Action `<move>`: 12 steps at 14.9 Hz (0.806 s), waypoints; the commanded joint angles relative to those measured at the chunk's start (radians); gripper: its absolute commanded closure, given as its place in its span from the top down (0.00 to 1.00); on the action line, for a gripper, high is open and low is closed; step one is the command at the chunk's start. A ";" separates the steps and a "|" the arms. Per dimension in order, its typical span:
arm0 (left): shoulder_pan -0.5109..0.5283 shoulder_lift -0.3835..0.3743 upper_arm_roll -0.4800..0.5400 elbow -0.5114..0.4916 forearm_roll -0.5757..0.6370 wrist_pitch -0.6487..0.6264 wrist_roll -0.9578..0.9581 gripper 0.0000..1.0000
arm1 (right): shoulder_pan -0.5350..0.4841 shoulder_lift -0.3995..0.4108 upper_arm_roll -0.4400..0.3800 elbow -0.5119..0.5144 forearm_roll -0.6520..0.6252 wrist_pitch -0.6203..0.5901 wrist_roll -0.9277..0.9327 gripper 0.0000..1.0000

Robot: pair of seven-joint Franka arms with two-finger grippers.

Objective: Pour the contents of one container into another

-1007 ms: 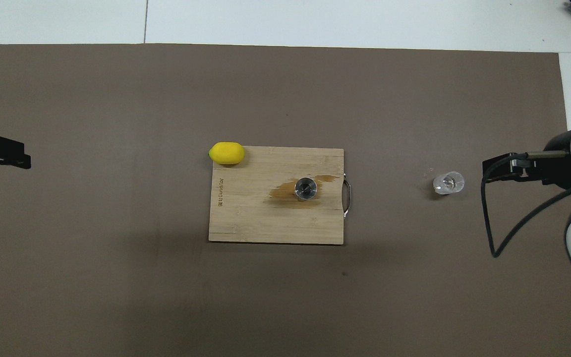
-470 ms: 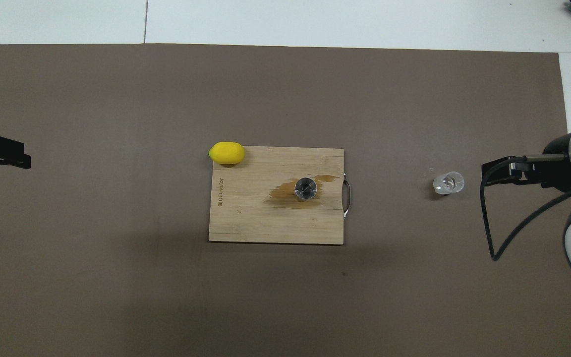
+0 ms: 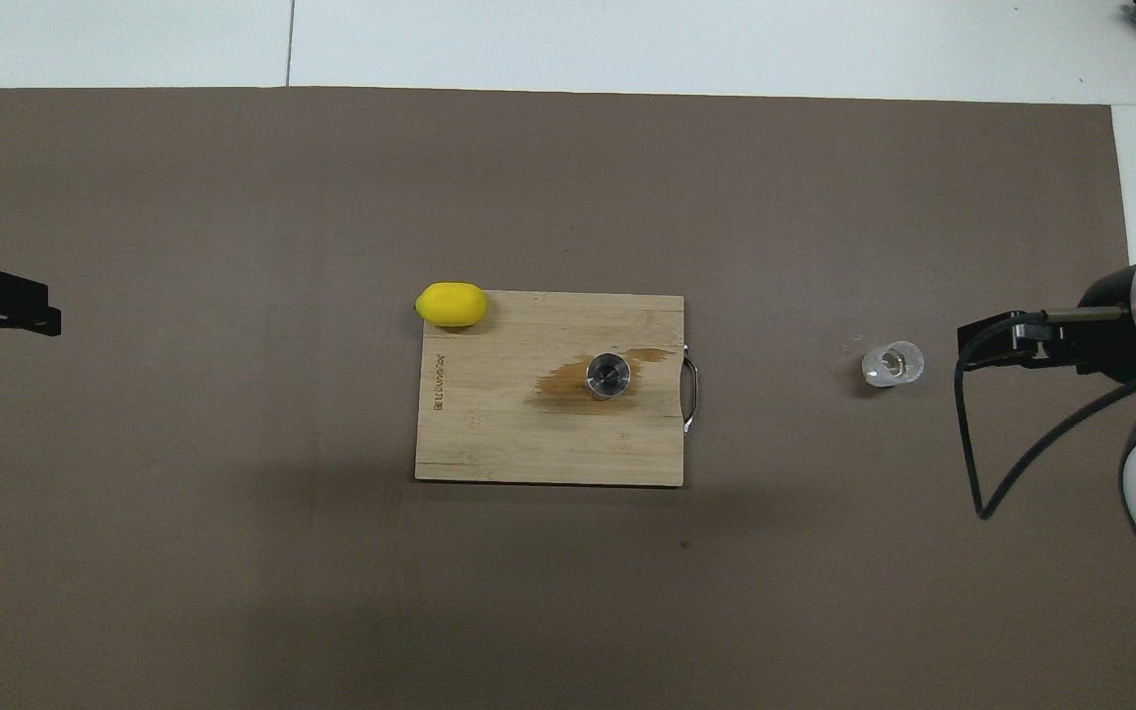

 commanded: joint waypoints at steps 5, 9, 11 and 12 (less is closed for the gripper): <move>0.009 -0.026 -0.005 -0.028 0.002 0.013 -0.009 1.00 | -0.009 -0.028 0.002 -0.033 0.016 0.005 -0.023 1.00; 0.009 -0.026 -0.005 -0.028 0.002 0.013 -0.009 1.00 | -0.009 -0.026 0.005 -0.032 -0.004 0.007 -0.024 1.00; 0.009 -0.027 -0.005 -0.028 0.002 0.013 -0.007 1.00 | -0.009 -0.026 0.005 -0.032 -0.004 0.007 -0.023 1.00; 0.009 -0.027 -0.005 -0.029 0.002 0.013 -0.006 1.00 | -0.011 -0.026 0.006 -0.033 -0.004 0.007 -0.021 1.00</move>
